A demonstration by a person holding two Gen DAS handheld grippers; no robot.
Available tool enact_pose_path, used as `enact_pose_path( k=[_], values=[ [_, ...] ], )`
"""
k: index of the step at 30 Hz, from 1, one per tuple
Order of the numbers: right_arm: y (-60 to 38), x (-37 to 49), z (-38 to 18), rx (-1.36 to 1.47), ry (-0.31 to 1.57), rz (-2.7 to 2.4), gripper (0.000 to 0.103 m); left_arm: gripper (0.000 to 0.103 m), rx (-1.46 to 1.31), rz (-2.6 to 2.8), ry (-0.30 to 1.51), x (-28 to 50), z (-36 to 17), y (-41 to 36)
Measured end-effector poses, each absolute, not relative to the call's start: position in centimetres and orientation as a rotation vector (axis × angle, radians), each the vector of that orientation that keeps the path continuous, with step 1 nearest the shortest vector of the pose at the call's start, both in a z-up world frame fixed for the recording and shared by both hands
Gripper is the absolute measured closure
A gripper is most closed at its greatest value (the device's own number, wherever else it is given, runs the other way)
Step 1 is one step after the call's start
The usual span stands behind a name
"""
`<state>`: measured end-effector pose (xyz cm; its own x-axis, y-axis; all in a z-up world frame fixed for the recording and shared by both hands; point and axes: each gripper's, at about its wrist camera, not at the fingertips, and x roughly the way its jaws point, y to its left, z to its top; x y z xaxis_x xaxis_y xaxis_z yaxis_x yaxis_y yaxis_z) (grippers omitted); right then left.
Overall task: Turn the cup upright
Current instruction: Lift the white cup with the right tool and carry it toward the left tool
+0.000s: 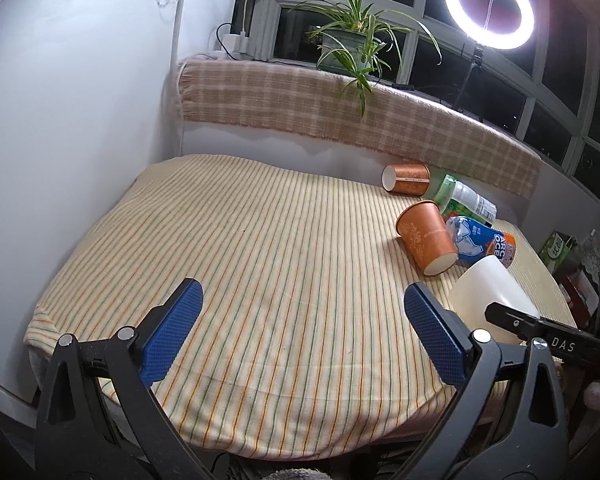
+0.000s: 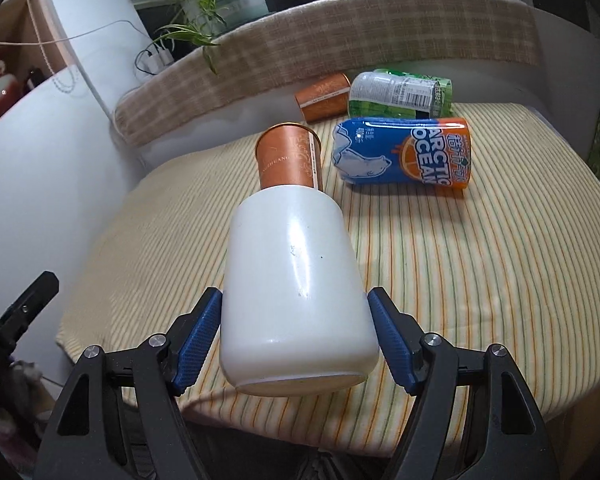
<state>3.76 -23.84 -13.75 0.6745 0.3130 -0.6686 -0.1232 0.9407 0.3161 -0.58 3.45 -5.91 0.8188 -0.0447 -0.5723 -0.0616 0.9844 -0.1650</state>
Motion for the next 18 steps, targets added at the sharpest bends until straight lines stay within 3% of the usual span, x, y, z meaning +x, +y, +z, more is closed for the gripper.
enact_pose_path(
  k=[11,18],
  values=[
    [-22.1,4.4,-15.6,0.236,0.816,0.239,0.028,0.004,-0.220,-0.036,0.658,0.9,-6.6,3.3],
    [-23.8,3.9,-15.0,0.263,0.818,0.287,0.027,0.005,-0.408,-0.225,0.786,3.1,-7.3,2.3]
  ],
)
